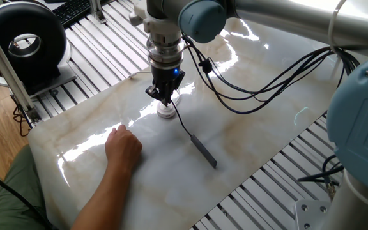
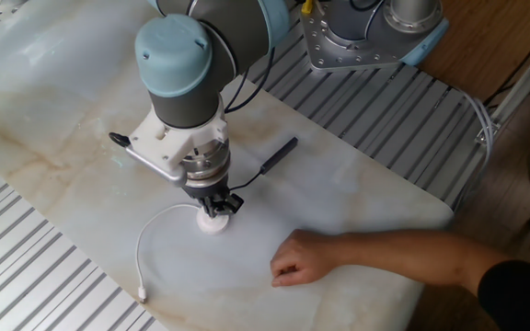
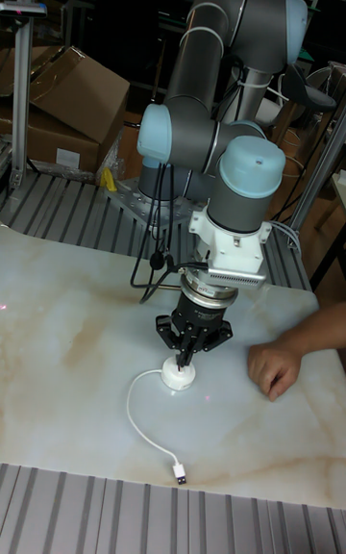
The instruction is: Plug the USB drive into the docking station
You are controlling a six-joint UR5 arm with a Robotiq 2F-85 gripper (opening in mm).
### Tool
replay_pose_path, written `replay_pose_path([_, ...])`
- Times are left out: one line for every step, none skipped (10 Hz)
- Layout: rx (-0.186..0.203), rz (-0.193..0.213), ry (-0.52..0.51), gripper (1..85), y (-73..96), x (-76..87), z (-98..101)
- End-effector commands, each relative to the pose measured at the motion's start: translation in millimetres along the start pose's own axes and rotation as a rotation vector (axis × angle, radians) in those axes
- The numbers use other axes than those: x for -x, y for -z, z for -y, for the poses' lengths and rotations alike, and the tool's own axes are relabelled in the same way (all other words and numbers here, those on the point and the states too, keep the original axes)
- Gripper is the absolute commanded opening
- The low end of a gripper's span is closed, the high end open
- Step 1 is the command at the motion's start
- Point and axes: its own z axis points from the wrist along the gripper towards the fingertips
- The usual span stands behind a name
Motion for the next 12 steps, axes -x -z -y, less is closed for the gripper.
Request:
replay_pose_path([0.0,-0.004,0.009,1.3,0.8,-1.3,1.1])
replay_pose_path([0.0,0.001,0.012,1.3,-0.2,0.4,2.1])
replay_pose_path([0.001,0.003,0.01,1.3,-0.4,1.0,1.7])
replay_pose_path([0.001,0.003,0.009,1.3,-0.2,0.8,1.1])
replay_pose_path([0.001,0.003,0.006,1.3,0.3,0.6,-0.1])
replay_pose_path([0.003,0.003,0.006,1.3,0.4,0.5,-0.6])
replay_pose_path([0.003,0.004,0.006,1.3,0.5,0.8,-0.6])
replay_pose_path([0.006,0.005,0.006,1.3,0.5,1.0,-1.4])
replay_pose_path([0.009,0.005,0.006,1.3,0.6,1.5,-1.7])
replay_pose_path([0.013,0.005,0.004,1.3,0.7,2.3,-2.2])
replay_pose_path([0.018,0.006,0.001,1.3,0.7,2.8,-3.0])
replay_pose_path([0.018,0.006,0.001,1.3,0.1,3.3,-2.9])
